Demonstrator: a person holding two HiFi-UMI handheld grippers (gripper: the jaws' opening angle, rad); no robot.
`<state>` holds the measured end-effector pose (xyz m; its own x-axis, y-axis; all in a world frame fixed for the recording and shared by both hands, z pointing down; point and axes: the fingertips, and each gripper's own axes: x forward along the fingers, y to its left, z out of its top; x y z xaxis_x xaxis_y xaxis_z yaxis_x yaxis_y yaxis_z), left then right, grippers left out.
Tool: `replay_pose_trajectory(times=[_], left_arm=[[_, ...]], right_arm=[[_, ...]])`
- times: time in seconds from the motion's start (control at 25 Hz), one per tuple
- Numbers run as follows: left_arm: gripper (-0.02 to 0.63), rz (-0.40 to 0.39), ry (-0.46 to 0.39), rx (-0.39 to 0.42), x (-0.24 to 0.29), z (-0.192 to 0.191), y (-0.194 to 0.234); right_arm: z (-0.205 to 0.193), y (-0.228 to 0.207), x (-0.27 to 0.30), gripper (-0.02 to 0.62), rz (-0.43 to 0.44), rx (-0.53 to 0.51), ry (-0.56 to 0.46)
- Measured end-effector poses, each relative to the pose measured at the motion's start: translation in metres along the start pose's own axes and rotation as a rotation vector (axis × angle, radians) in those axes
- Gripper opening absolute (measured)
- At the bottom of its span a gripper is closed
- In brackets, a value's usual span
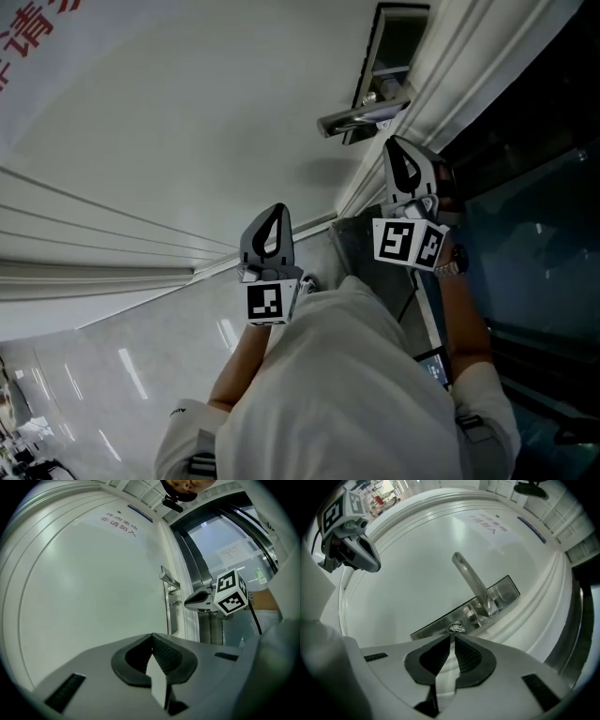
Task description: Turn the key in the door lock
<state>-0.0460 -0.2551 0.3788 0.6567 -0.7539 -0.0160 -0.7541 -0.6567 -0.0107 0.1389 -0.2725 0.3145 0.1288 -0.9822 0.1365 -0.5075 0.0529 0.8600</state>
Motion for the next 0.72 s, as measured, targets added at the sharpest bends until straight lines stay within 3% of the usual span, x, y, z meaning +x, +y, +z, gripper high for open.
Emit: replay_pose_trajectory(times=[0.24, 0.56, 0.72], left_arm=[[0.009, 0.028, 0.018, -0.003, -0.013, -0.009, 0.007], [0.009, 0.056, 0.013, -0.004, -0.018, -0.008, 0.012], [0.009, 0.073, 0.031, -0.003, -0.021, -0.013, 0.018]], right_arm=[[0.009, -0.005, 0.015, 0.097, -0.015, -0.112, 0.007], [0.016, -0.007, 0.028, 0.103, -0.068, -0.186, -0.002], [0.016, -0.009, 0.032, 0.103, -0.060, -0.163, -0.007]])
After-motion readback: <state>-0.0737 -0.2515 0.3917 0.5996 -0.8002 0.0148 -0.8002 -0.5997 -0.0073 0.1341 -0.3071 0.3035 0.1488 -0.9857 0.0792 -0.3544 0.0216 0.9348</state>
